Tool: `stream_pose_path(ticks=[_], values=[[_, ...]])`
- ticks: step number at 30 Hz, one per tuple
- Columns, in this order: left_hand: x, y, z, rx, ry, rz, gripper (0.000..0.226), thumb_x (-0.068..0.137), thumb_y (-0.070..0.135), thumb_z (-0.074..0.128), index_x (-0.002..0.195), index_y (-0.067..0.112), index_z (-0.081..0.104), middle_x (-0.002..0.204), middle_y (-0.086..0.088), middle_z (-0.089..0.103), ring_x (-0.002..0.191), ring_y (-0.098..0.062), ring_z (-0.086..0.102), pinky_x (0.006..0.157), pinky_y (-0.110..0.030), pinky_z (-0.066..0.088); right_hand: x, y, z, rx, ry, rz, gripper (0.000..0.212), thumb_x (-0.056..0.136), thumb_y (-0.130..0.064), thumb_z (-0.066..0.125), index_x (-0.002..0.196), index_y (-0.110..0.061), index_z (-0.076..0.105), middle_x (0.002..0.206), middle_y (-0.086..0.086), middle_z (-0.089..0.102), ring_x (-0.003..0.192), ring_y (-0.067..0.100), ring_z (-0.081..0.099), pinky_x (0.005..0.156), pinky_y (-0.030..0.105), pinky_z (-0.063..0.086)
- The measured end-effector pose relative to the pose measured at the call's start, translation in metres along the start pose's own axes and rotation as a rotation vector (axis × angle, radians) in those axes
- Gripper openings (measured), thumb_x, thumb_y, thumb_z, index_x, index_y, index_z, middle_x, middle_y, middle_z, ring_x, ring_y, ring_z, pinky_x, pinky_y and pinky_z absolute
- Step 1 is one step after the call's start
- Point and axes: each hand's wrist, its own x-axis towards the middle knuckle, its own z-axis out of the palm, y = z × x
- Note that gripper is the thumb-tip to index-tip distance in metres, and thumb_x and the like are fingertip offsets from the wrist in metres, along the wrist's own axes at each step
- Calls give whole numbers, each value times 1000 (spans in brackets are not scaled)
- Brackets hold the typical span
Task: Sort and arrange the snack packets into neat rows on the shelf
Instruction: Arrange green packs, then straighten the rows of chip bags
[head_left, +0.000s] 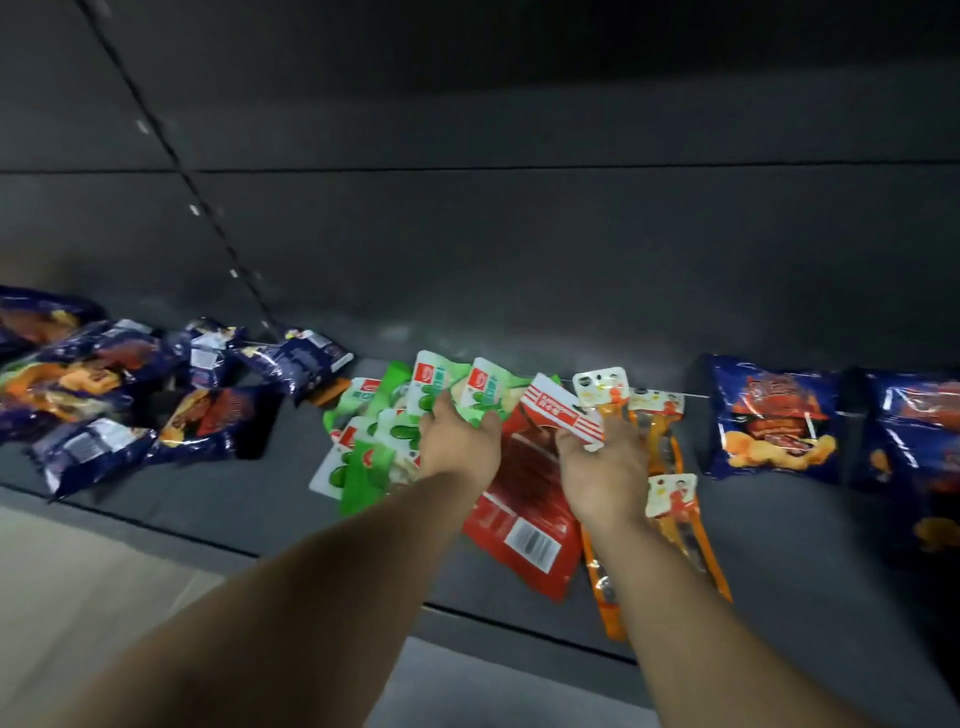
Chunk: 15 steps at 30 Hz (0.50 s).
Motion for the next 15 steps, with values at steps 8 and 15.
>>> stream_pose_path(ticks=[8, 15], values=[[85, -83, -92, -64, 193, -217, 56, 91, 33, 54, 138, 8, 38, 136, -21, 40, 124, -39, 43, 103, -39, 34, -7, -12, 39, -117, -24, -65, 46, 85, -33, 65, 122, -6, 56, 118, 16, 58, 108, 34, 56, 90, 36, 44], [164, -116, -129, -200, 240, -386, 67, 87, 41, 58, 139, 5, 35, 140, -21, 40, 123, -39, 45, 103, -41, 36, -27, -26, 72, -208, -61, -44, 62, 81, -48, 62, 130, -13, 49, 125, 12, 56, 112, 33, 55, 93, 40, 46]])
